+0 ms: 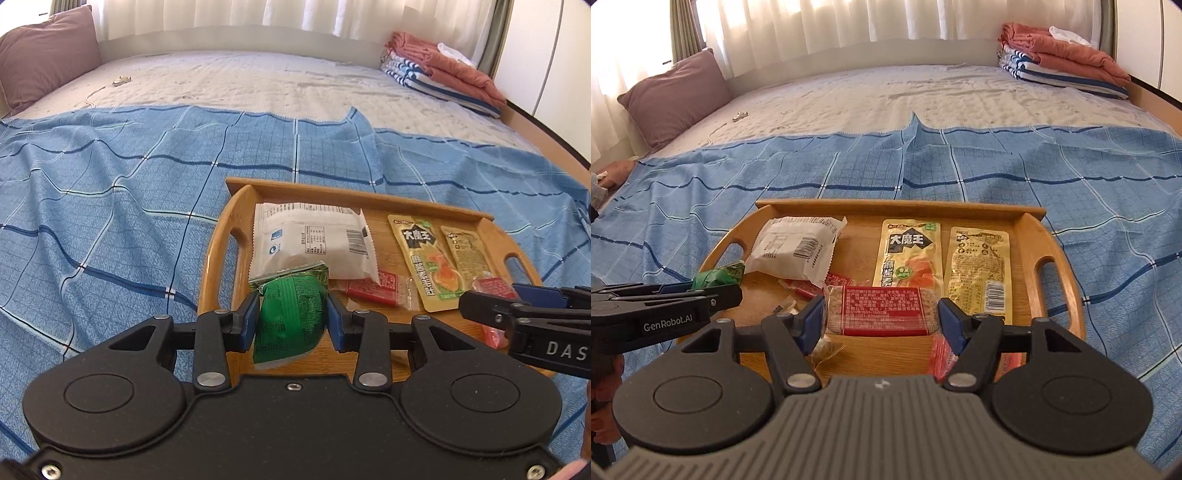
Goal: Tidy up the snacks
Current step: 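Carry the green pack and red biscuit pack over the wooden tray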
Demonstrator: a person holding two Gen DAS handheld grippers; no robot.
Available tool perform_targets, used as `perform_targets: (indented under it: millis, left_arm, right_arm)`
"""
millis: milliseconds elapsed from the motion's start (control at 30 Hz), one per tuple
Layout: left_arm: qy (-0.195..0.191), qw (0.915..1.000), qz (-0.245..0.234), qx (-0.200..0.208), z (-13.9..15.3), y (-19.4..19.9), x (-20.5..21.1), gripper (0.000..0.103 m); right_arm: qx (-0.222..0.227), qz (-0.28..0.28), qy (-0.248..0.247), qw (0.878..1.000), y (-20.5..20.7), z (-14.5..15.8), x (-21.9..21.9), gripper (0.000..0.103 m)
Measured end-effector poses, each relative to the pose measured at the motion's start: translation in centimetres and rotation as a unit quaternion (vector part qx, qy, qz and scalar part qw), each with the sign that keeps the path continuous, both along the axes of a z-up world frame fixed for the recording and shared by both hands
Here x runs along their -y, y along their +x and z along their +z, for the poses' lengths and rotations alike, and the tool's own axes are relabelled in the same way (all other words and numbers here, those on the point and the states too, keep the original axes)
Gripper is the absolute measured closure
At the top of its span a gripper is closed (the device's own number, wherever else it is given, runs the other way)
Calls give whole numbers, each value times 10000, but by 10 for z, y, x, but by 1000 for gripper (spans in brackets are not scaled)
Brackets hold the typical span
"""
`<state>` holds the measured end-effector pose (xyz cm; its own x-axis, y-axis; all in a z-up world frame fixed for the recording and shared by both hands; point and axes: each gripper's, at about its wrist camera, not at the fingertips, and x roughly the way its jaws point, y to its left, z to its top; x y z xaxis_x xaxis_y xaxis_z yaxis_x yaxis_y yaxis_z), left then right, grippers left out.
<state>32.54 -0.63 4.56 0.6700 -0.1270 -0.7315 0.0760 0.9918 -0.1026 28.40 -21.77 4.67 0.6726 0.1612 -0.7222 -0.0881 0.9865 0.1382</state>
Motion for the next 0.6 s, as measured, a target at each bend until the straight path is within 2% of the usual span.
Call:
perform_targets:
  millis: [267,600]
  left_arm:
    - [243,9997,-11,-55,-13,16,8,67]
    - [310,9995,26,-36,-21,28,11,67]
  right_arm:
    - [-221,-52,-146,9996,16,-18,-2,36]
    - [-276,-42,-109,9995,23,-33,-1,36]
